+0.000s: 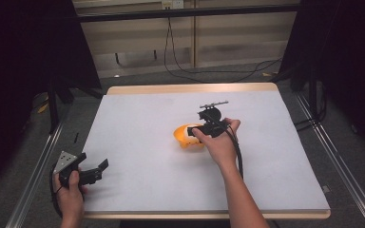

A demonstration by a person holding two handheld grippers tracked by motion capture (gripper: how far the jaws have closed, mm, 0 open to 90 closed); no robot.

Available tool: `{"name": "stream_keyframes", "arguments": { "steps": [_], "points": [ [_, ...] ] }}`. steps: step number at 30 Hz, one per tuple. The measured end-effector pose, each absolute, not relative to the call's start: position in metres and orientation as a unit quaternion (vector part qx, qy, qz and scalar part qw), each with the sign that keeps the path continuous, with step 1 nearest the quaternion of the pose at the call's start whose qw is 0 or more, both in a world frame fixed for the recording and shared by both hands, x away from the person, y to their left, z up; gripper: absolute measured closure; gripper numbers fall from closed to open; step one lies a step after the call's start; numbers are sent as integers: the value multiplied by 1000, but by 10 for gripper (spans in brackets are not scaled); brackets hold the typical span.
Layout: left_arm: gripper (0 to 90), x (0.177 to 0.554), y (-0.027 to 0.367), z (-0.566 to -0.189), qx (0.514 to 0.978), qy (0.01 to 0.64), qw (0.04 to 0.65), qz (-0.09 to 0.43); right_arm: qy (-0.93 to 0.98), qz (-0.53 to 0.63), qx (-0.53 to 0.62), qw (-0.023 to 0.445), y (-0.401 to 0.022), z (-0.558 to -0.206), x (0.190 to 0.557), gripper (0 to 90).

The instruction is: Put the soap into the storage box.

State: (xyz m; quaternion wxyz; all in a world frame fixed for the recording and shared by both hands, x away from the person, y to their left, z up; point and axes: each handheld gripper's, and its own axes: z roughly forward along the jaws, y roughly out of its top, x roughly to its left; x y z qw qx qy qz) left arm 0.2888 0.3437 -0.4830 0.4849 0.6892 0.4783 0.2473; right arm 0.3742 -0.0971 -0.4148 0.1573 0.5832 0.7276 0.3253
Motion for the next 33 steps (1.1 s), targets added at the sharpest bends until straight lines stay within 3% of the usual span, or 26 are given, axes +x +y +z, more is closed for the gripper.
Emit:
{"name": "stream_keyframes", "arguments": {
  "steps": [9, 33],
  "points": [
    [14, 289, 344, -483, 689, 479, 485, 247, 711, 338, 595, 162, -121, -413, 365, 15],
    [14, 289, 343, -483, 689, 478, 485, 248, 688, 339, 616, 179, -180, -425, 339, 0]
  ]
}}
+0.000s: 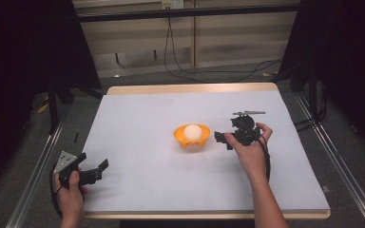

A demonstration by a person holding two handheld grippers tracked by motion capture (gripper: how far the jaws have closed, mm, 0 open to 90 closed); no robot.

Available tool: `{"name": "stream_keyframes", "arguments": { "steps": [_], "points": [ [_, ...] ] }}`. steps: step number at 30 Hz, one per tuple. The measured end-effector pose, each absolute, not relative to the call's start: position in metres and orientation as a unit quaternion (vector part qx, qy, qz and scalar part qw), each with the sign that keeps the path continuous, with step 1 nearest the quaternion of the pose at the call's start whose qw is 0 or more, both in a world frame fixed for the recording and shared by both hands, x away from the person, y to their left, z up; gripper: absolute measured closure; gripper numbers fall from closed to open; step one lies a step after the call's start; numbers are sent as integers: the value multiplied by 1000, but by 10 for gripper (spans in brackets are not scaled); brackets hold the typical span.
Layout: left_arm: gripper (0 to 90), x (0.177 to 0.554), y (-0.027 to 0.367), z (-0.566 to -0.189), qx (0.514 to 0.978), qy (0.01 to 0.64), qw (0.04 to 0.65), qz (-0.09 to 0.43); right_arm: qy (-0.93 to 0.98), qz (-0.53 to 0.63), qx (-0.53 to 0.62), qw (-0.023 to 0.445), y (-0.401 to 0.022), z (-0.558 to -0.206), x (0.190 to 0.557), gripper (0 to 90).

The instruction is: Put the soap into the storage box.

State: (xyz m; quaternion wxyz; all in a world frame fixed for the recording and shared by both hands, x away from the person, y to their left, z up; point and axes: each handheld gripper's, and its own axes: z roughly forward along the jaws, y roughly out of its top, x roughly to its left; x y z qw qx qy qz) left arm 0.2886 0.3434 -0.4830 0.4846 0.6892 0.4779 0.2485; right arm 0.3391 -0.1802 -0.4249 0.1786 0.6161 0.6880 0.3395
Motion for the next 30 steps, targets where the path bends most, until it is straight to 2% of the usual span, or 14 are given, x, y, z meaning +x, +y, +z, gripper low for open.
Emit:
{"name": "stream_keyframes", "arguments": {
  "steps": [30],
  "points": [
    [14, 289, 344, -483, 690, 477, 483, 251, 656, 340, 645, 194, -252, -446, 309, 0]
  ]
}}
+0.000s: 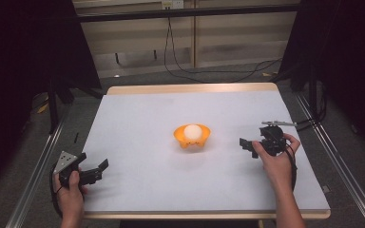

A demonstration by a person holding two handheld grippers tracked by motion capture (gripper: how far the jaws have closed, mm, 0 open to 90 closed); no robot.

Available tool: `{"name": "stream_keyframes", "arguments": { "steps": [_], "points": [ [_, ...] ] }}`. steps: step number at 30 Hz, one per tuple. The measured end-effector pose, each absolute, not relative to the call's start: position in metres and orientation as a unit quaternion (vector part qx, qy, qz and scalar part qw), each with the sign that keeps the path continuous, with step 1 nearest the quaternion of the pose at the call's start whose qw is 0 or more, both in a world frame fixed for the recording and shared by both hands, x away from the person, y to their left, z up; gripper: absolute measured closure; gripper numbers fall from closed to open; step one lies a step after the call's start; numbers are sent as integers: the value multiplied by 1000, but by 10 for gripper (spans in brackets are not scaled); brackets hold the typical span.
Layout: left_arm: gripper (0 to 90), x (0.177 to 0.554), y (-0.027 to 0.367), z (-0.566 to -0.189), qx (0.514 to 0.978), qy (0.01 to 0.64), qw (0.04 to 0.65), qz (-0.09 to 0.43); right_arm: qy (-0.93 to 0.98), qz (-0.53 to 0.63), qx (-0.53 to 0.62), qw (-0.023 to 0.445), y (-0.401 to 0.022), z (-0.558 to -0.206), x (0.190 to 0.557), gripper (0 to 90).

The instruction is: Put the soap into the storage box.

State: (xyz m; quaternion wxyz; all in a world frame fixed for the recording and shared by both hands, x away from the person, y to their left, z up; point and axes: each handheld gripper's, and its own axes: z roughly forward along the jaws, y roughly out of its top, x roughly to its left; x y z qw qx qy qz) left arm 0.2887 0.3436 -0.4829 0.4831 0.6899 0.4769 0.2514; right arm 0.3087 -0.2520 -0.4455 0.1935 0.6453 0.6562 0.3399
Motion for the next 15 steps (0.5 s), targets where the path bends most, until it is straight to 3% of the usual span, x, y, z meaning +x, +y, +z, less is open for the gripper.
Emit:
{"name": "stream_keyframes", "arguments": {
  "steps": [15],
  "points": [
    [14, 289, 344, -483, 690, 476, 484, 251, 646, 341, 654, 196, -290, -460, 283, 0]
  ]
}}
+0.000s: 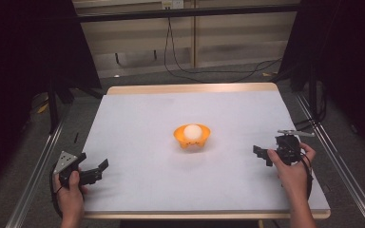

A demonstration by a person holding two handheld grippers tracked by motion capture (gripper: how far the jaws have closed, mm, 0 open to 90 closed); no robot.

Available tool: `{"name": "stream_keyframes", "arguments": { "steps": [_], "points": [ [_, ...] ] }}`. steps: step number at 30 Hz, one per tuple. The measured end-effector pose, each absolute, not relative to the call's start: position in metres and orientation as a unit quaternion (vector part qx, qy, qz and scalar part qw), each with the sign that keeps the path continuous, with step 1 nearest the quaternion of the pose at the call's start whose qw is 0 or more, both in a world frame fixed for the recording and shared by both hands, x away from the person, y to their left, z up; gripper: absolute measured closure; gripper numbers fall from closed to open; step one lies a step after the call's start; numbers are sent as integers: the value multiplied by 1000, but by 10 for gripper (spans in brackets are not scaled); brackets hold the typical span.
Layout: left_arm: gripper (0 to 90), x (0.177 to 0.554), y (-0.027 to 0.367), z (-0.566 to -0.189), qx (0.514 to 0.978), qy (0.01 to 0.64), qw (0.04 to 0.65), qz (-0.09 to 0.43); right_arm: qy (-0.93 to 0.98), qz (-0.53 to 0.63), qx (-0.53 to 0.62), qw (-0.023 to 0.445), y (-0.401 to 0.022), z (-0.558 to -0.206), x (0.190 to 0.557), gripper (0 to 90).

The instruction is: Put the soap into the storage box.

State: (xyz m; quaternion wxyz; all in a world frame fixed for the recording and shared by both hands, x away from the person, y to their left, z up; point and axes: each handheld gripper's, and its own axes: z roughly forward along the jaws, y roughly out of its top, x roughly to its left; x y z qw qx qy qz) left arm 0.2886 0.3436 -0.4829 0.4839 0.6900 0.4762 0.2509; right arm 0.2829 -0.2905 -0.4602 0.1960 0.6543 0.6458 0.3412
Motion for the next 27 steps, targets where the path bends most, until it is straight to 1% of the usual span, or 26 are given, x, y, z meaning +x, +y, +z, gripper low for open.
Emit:
{"name": "stream_keyframes", "arguments": {
  "steps": [17, 27],
  "points": [
    [14, 288, 344, -483, 690, 476, 482, 253, 628, 353, 659, 217, -332, -462, 254, 0],
    [14, 288, 344, -483, 690, 476, 485, 251, 616, 354, 668, 221, -354, -468, 238, 0]
  ]
}}
